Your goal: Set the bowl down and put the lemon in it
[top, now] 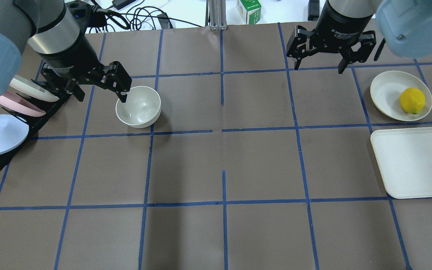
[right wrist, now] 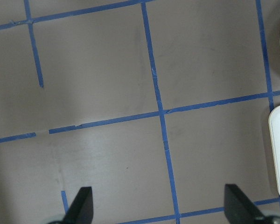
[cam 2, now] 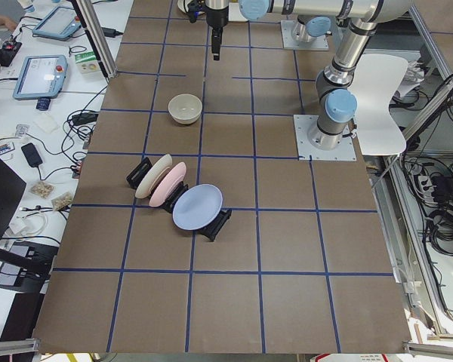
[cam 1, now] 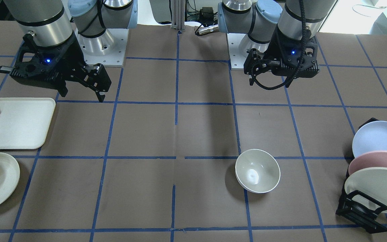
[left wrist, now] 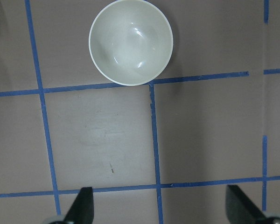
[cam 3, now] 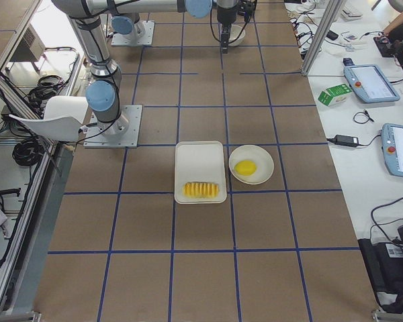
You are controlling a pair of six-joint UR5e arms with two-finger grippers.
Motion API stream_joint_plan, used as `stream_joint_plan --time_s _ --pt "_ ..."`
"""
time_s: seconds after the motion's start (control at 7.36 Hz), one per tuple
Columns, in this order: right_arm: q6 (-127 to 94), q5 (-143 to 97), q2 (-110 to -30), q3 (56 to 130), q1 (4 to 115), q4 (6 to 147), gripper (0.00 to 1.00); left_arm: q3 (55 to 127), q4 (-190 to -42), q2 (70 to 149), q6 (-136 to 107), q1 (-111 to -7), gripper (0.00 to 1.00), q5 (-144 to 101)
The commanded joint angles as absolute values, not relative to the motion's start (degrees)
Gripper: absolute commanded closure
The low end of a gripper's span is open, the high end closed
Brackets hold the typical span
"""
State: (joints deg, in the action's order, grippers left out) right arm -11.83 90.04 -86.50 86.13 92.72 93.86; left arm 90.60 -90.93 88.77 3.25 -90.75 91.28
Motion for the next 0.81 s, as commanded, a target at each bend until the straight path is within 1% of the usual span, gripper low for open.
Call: stream_joint_plan --time_s 0.0,0.41,0.54,0.68 --pt "-11.78 90.09 -86.48 86.22 92.72 93.87 0.00 90.62 -90.97 88.77 3.25 -90.79 0.00 91.14" --pt "-11.60 90.00 -86.31 86.05 92.46 93.87 0.00 90.62 -90.88 88.77 3.25 -90.79 0.00 90.97" --pt "-8.38 90.35 -85.87 85.44 90.98 93.87 0.00 90.62 -90.97 88.68 3.16 -90.88 0.00 90.88" --pt "-1.91 90.26 -85.87 85.34 86.88 93.87 0.00 90.62 -90.97 88.68 3.16 -90.88 0.00 90.88"
